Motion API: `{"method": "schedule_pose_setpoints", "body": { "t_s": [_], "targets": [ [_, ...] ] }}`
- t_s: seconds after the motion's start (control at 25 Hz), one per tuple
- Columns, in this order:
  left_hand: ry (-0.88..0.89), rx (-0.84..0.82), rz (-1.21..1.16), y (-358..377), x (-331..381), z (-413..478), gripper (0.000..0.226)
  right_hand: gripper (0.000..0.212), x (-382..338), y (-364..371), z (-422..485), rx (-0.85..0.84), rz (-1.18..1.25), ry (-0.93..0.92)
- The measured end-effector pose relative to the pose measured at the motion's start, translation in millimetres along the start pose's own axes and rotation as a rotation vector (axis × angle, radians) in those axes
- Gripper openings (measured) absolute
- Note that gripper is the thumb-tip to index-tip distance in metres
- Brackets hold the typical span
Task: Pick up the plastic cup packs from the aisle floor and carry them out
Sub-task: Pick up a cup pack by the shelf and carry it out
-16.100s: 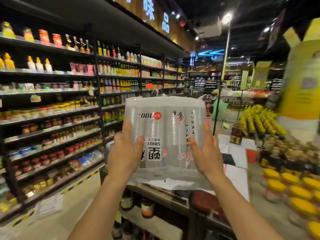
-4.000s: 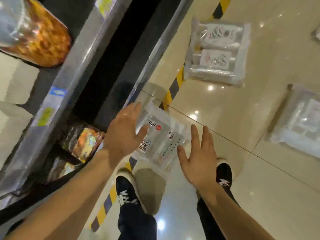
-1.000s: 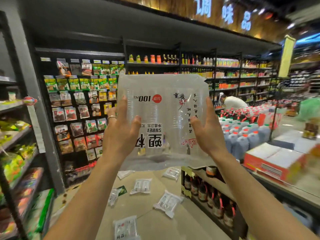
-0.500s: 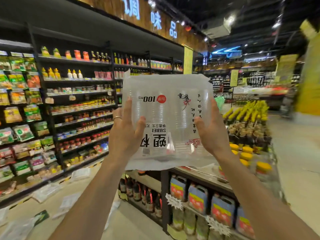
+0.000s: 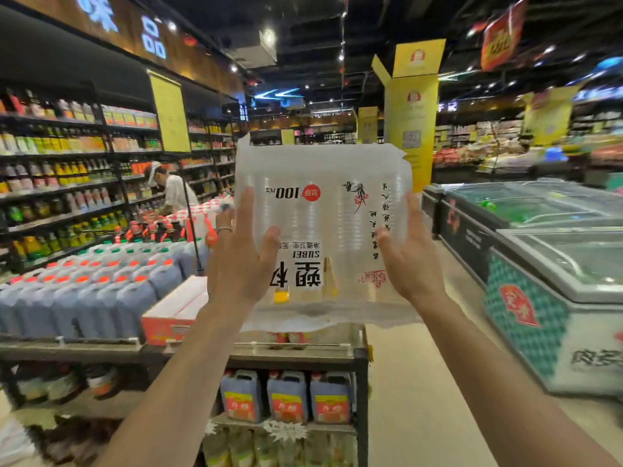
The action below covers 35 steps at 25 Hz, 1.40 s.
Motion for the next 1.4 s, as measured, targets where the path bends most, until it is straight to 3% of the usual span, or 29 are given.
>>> {"method": "schedule_pose_setpoints", "body": {
  "t_s": [0.52, 0.68, 1.12, 1.4],
  "targets": [
    [0.246, -0.344, -0.381, 381, 241, 32, 0.067, 0.072, 268, -233, 87, 0.343, -0.454, 0.176],
    [0.271, -0.416, -0.482, 469, 314, 40, 0.067, 0.072, 325, -294, 112, 0.408, -0.538, 0.237],
    [0.400, -0.540, -0.633, 614, 519, -9, 0.065, 0.069, 440, -476, 126, 0.561, -0.716, 0.303],
    [0.383, -0.502, -0.614, 692, 654, -58, 0.064, 0.070, 534, -609, 149, 0.552, -0.695, 0.268]
  ]
}}
Point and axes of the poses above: each hand's wrist, its own z-axis towards the middle knuckle, its own y-axis out of the palm, x = y × z, the point moved 10 cm from there along z, towards the middle knuckle, and after that the axes turned 6 degrees about -y, right-handed, at the moved point
